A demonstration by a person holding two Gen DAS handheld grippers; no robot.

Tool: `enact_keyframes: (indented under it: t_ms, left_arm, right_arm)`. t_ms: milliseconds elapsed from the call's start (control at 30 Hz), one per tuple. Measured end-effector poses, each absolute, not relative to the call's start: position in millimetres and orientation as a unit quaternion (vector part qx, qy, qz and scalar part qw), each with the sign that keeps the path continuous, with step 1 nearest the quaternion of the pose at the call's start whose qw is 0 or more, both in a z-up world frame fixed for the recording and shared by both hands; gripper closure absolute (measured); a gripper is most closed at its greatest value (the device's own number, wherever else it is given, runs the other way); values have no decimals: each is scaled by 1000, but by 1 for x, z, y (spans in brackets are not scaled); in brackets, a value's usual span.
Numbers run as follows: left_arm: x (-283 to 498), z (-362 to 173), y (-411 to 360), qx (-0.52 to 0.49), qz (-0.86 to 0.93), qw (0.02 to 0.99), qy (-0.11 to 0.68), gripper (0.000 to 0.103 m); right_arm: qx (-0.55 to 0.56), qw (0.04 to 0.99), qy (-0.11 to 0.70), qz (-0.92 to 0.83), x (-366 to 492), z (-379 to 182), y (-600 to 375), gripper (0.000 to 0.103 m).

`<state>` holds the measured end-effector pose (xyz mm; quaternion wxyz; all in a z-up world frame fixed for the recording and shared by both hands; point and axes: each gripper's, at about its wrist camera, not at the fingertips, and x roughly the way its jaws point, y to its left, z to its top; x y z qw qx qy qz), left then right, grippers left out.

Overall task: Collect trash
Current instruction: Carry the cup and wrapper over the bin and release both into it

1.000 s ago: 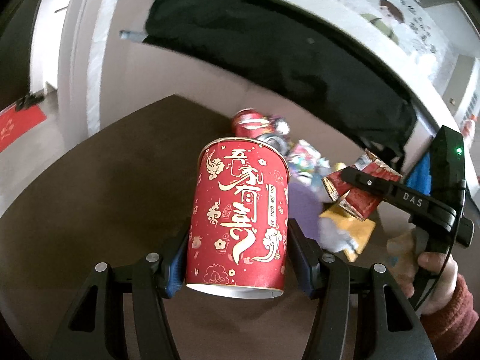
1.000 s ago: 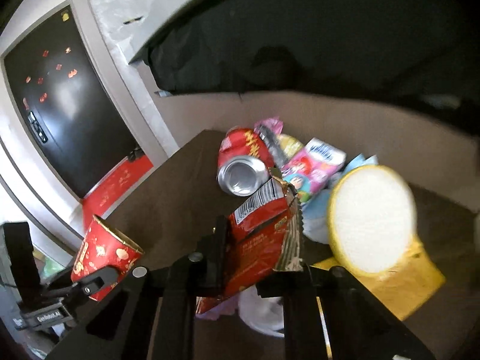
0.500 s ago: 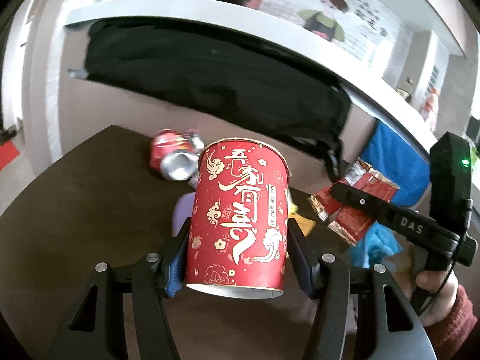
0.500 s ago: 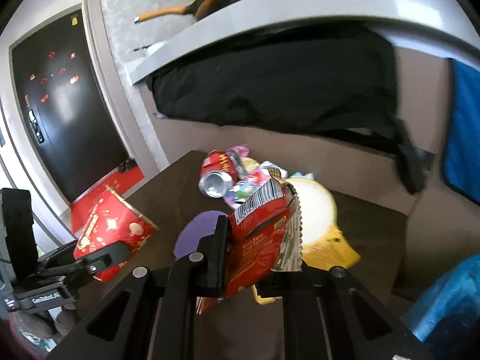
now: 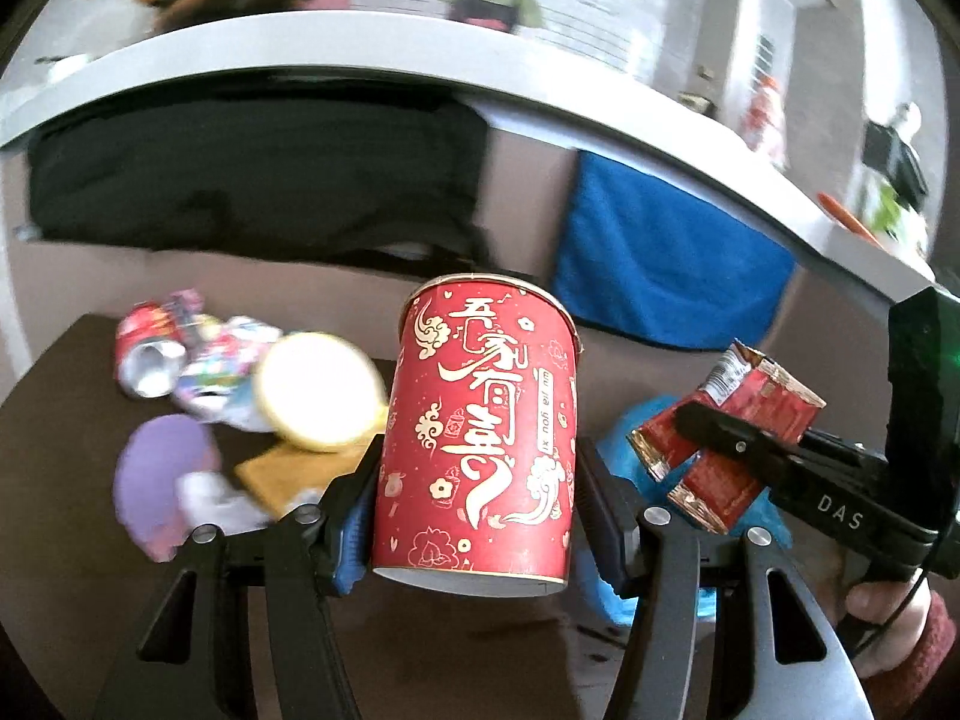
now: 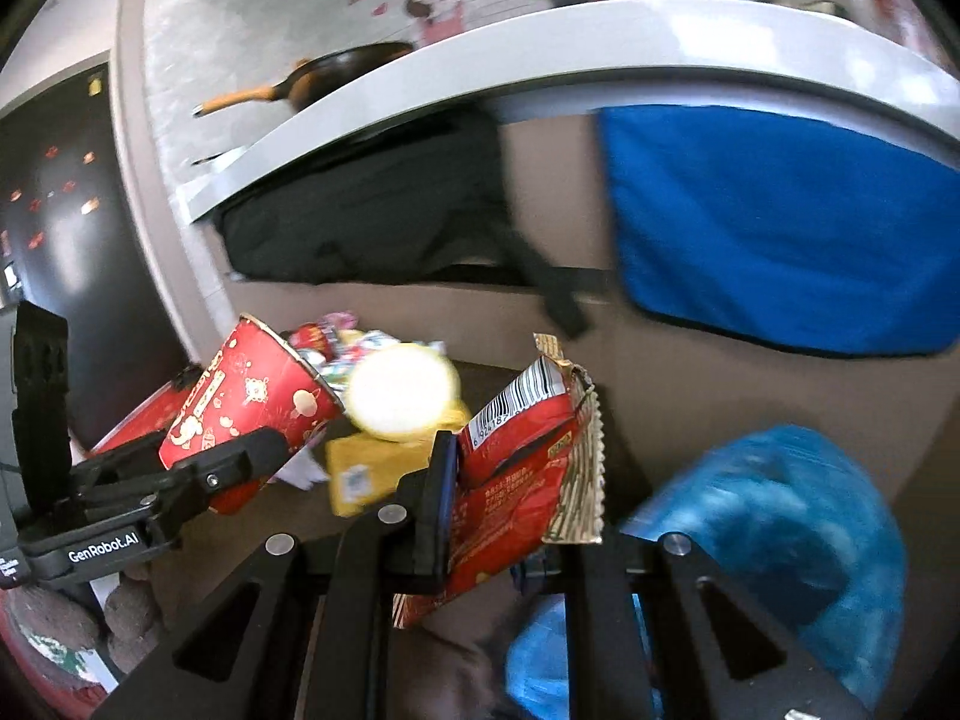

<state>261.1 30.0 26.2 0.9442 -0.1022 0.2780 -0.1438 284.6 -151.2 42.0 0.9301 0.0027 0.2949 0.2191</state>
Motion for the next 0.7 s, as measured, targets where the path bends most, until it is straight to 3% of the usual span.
enact_keyframes:
  t_ms: [400, 700]
  left_arm:
    - [267, 20, -90, -64, -238, 929, 275, 44]
    - [275, -2, -123, -59, -253, 916, 305, 44]
  right_arm:
    - [20, 951, 284, 125, 260, 36, -266, 90]
    - [34, 951, 291, 99, 255, 21, -298, 90]
